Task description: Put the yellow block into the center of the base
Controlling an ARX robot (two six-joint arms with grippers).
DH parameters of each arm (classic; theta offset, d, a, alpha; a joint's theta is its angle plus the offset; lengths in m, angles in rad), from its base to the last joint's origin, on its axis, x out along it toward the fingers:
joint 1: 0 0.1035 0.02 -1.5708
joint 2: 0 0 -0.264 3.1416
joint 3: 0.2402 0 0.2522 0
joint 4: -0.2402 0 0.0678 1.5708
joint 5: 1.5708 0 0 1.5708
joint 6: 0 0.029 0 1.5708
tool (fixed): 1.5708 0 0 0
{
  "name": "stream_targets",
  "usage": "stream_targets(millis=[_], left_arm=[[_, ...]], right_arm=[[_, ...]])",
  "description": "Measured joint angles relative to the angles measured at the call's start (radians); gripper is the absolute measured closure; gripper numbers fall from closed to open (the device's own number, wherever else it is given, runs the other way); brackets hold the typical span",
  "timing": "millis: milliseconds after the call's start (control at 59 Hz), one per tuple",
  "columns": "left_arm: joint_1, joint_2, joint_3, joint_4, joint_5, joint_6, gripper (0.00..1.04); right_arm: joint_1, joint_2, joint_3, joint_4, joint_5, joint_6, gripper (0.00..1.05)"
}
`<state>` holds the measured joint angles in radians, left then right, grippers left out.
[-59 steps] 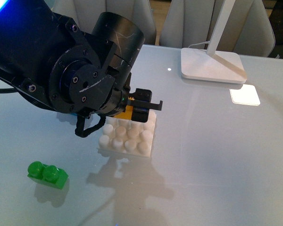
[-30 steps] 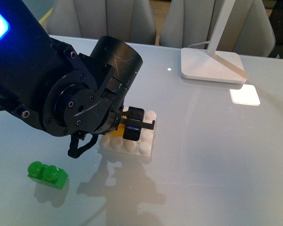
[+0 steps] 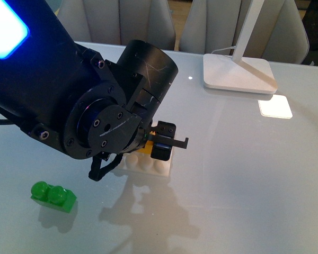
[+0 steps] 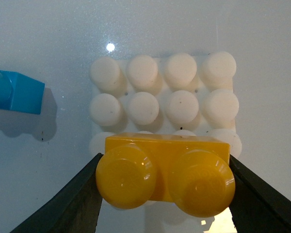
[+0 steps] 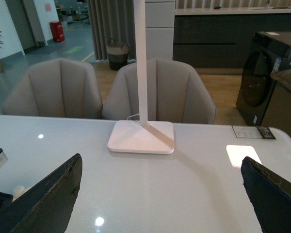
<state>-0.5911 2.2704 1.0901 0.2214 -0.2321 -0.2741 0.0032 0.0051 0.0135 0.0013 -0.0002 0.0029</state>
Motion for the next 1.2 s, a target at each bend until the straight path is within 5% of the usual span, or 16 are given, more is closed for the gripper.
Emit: stream_targets(millis=[1203], left_arm=[[-0.007, 0.045, 0.017, 0.016, -0.002, 0.011, 0.42]], right_arm=[[0.0, 0.0, 0.0, 0.0, 0.0, 0.0, 0.09]])
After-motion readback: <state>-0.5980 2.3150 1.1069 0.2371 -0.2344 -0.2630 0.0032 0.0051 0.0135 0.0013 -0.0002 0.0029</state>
